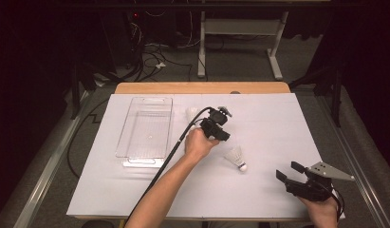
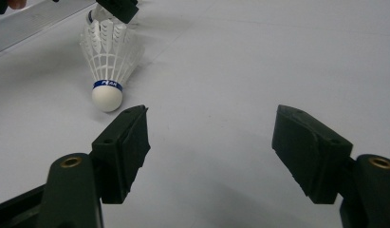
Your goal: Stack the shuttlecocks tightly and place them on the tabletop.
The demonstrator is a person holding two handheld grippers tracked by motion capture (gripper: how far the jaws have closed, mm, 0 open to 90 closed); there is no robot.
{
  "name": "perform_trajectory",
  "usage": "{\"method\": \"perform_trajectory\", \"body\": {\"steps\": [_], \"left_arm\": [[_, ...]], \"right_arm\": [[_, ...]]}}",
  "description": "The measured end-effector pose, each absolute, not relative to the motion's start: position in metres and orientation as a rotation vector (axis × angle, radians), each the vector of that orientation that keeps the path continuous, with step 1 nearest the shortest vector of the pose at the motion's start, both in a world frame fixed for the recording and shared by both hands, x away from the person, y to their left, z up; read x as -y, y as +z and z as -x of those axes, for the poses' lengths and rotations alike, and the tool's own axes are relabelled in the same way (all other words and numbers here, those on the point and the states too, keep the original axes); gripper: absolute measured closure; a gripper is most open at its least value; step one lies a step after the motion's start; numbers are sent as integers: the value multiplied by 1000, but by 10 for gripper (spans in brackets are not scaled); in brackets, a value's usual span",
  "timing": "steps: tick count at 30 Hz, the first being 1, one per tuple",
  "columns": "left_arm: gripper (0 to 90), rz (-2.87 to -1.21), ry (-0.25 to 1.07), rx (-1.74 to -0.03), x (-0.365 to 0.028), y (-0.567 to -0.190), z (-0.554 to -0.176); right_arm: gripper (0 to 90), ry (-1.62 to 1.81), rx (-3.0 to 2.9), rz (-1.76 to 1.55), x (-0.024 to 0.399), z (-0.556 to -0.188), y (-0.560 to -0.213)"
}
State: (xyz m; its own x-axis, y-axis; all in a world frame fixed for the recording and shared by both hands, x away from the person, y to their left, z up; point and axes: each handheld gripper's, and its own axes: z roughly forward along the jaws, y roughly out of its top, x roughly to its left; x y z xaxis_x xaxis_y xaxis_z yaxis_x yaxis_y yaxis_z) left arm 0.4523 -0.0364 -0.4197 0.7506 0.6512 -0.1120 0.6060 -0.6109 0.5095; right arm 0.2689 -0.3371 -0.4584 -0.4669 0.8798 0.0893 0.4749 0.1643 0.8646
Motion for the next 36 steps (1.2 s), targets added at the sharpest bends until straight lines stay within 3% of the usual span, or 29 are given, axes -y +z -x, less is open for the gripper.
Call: {"method": "perform_trajectory", "body": {"steps": [36], "left_arm": [[472,-2381,120,-882,23,-391,-422]], "right_arm": [[283,1240,-2015,-1279,337,-269,-458]]}}
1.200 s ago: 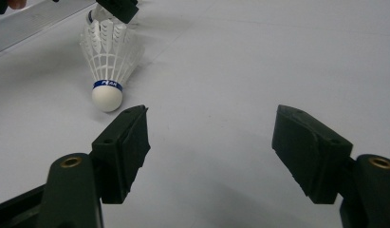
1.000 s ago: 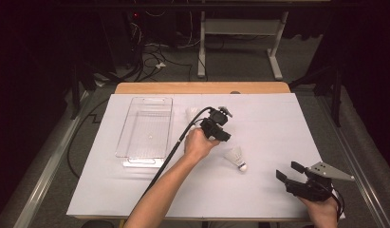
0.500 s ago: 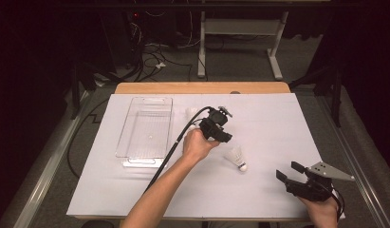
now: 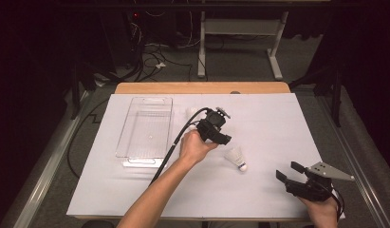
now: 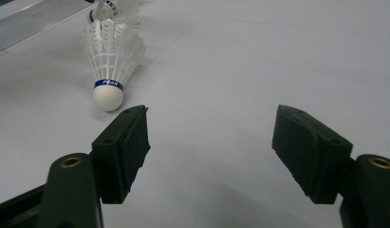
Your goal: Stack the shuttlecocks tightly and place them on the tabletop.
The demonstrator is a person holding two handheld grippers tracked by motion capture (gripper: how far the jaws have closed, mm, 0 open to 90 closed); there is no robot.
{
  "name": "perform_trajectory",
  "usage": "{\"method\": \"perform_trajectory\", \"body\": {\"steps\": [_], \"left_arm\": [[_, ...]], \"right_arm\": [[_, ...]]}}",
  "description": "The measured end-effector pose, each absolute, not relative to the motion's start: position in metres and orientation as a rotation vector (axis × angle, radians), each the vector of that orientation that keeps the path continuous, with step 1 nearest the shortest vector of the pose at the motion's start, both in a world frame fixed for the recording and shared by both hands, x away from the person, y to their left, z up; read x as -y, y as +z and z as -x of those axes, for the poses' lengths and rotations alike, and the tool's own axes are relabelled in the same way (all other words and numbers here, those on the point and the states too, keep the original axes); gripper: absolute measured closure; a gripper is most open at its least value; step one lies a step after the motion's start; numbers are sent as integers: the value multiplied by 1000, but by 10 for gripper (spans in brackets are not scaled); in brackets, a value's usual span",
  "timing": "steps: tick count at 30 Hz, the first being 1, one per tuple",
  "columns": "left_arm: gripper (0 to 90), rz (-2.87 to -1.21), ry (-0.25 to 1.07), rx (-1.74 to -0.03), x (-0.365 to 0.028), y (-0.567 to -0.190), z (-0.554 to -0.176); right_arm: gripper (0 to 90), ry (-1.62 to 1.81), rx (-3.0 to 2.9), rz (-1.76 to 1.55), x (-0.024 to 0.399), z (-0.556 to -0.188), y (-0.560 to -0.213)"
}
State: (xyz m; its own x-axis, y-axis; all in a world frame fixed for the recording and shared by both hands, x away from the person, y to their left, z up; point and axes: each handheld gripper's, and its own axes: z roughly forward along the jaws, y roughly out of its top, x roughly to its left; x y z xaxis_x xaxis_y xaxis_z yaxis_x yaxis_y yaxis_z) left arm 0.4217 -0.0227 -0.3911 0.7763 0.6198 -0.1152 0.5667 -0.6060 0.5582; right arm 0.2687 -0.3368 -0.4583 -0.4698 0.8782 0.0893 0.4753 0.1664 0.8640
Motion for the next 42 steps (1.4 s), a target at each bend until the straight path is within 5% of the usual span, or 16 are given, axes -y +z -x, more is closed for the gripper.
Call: {"method": "perform_trajectory", "body": {"steps": [42], "left_arm": [[347,-2362,152,-905,-4,-392,-394]], "right_arm": [[283,1240,-2014,-1282,337,-269,-458]]}}
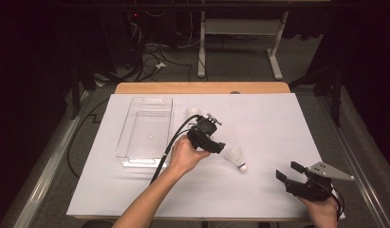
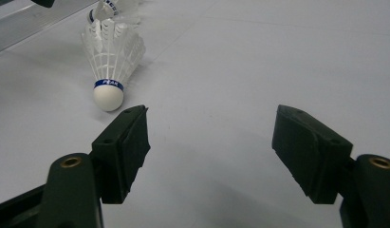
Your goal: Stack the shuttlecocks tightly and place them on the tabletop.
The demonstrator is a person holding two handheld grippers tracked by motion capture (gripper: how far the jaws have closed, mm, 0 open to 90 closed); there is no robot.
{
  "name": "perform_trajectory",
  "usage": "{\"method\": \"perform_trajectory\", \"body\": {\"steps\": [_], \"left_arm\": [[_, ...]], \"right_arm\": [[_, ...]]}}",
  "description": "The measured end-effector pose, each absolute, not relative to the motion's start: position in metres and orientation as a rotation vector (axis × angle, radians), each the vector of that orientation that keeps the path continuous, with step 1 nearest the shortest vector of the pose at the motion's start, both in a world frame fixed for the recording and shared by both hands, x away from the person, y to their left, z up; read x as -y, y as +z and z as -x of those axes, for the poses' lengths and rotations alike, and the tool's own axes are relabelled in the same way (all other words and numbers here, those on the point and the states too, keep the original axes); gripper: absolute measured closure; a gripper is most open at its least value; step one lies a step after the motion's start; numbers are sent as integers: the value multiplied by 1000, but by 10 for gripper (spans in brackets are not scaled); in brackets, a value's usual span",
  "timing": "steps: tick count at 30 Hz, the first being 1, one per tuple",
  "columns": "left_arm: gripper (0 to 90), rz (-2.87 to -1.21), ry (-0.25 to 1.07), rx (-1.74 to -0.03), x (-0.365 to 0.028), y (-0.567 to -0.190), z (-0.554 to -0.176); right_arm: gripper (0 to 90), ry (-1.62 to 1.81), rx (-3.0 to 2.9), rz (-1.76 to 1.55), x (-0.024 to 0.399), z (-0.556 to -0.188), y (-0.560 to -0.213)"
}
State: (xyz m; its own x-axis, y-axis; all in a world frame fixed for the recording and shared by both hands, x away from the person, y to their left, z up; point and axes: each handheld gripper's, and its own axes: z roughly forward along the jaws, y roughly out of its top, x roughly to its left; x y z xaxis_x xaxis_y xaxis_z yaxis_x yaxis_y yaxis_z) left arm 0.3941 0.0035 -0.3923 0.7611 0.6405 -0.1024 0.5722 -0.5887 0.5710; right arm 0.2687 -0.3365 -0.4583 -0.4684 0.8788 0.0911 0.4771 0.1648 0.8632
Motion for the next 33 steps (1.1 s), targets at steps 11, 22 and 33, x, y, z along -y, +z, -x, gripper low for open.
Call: {"method": "perform_trajectory", "body": {"steps": [11,22,33], "left_arm": [[329,-2354,148,-911,-11,-395,-389],[299,-2345,139,-921,-20,-398,-385],[291,-2338,139,-933,-28,-401,-378]], "right_arm": [[283,1239,-2016,-1283,336,-269,-458],[283,1235,-2017,-1280,336,-269,-459],[283,1235,-2016,-1285,336,-269,-458]]}}
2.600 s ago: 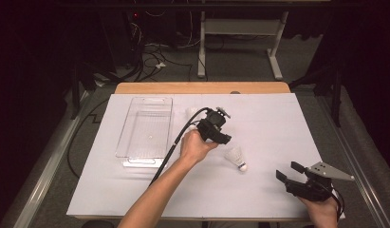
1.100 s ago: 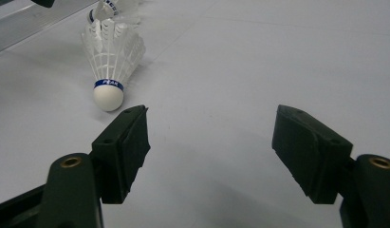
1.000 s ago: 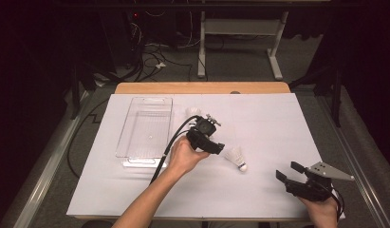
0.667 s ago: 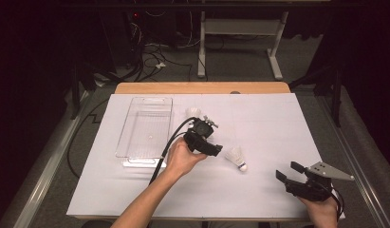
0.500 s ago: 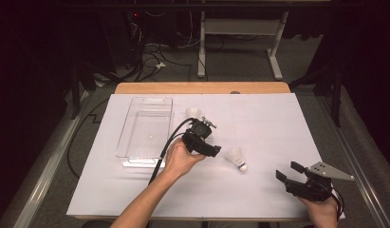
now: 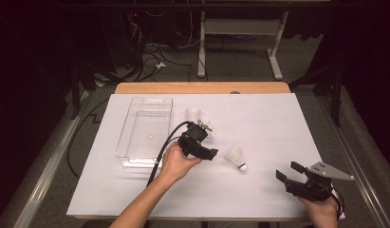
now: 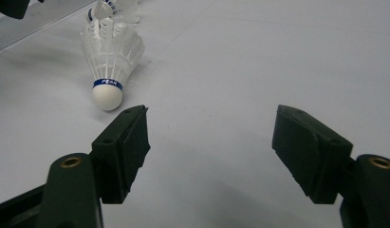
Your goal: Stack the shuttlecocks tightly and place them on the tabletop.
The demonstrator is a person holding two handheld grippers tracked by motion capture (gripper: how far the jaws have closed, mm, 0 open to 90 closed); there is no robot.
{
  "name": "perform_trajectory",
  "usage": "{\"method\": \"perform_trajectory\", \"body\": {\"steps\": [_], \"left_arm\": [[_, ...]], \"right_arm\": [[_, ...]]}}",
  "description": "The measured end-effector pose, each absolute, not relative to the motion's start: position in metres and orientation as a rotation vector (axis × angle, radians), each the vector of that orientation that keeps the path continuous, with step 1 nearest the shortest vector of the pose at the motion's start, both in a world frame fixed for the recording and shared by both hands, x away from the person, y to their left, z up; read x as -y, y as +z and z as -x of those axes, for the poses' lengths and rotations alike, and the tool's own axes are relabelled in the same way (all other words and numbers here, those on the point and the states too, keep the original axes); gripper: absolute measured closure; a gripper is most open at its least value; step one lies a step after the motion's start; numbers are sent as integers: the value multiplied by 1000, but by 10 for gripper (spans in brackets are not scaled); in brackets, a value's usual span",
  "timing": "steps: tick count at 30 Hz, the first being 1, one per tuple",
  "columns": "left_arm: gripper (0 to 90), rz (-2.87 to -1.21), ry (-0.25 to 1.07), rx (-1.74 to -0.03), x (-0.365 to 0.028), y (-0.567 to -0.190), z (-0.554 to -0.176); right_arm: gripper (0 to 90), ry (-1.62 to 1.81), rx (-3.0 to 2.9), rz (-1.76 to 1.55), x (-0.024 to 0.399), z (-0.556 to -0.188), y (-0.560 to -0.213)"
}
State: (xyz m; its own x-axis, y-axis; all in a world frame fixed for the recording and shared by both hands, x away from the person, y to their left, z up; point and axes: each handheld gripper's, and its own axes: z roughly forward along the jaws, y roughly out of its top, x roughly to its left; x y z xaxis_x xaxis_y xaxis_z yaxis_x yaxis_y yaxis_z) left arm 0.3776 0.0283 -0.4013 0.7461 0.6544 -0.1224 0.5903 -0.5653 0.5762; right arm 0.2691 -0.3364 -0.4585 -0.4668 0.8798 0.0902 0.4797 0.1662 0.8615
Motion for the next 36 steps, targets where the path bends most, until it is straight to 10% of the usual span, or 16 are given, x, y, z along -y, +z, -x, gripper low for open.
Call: {"method": "perform_trajectory", "body": {"steps": [36], "left_arm": [[284,-2296,118,-953,-47,-409,-357]], "right_arm": [[282,1233,-2014,-1288,336,-269,-458]]}}
